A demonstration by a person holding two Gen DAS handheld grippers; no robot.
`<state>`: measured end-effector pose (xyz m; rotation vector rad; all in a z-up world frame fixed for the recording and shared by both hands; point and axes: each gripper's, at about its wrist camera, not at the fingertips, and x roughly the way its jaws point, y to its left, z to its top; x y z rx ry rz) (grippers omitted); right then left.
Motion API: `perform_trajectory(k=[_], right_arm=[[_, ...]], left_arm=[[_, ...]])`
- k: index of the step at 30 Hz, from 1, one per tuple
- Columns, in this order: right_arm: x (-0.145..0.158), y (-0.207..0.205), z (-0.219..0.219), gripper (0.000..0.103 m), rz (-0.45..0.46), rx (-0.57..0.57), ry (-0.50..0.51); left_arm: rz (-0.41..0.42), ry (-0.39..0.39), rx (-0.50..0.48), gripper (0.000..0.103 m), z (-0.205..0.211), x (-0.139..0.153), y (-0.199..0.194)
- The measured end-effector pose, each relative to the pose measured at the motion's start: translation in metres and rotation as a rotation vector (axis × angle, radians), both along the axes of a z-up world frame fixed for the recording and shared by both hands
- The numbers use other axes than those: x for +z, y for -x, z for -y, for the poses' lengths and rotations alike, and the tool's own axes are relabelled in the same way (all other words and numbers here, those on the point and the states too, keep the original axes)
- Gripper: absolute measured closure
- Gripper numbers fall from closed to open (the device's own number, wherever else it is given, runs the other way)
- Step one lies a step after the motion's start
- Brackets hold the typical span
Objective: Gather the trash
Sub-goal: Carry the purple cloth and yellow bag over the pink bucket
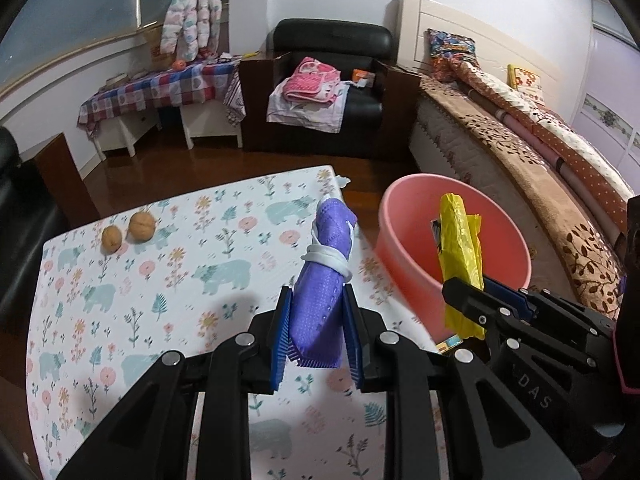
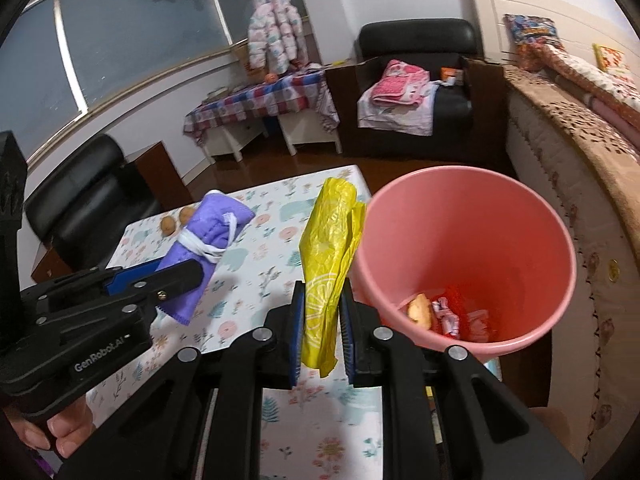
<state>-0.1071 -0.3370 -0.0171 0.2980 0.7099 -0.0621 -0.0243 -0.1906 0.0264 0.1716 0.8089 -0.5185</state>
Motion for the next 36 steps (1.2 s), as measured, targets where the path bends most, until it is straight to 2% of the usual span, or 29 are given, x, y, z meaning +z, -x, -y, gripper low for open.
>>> perform_trajectory(k=[21, 36], right_arm=[[0.001, 0.02, 0.051, 0.086, 0.026, -0.134, -0.005], [-0.005, 0.028, 0.076, 0.086, 0.022, -0.168, -0.027]], left_arm=[[0.053, -0.007, -0.118, 0.079, 0.065, 0.017, 0.008], [0.057, -0.037, -0.174, 0.079, 0.104, 0.009, 0.008]])
